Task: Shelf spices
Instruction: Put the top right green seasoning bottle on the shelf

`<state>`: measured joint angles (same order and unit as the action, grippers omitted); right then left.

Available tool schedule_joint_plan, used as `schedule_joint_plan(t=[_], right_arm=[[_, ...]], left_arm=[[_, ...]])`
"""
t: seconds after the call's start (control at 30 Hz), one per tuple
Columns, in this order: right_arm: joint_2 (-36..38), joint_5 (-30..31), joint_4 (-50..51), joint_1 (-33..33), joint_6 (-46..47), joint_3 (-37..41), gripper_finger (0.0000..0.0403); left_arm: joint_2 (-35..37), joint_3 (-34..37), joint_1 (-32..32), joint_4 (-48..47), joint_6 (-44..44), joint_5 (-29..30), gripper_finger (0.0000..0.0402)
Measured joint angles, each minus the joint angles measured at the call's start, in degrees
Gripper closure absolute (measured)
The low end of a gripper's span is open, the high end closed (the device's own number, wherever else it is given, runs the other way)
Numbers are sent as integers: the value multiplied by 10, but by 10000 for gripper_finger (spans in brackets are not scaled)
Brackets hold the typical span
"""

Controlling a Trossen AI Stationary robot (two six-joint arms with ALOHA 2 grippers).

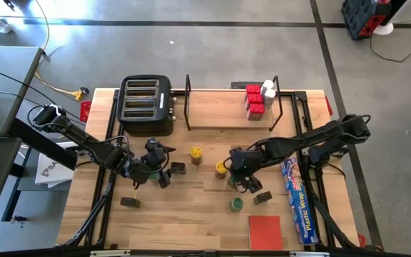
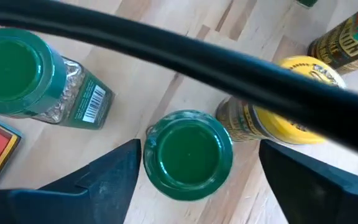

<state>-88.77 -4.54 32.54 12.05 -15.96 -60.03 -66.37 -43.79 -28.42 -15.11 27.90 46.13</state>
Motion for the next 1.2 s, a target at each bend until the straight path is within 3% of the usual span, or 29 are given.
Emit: schedule_joint_plan(t=[0.4,0.57,0.77,0.97,1.2], right_arm=[[-25,-19,-1,1,82,-1,216],[-24,-22,47,1,120,-42,217],[7,-8,171,-20,103,-126,217],[24,68,260,-133,43,-225,217],[-19,63,234,-339,-94,-270,217]], left_arm=[[0,0,0,0,0,-6,64],[0,0,0,0,0,-6,64],[0,0,0,0,0,-6,64],[0,0,0,0,-5,-6,64],[0,0,0,0,-11,-6,64]])
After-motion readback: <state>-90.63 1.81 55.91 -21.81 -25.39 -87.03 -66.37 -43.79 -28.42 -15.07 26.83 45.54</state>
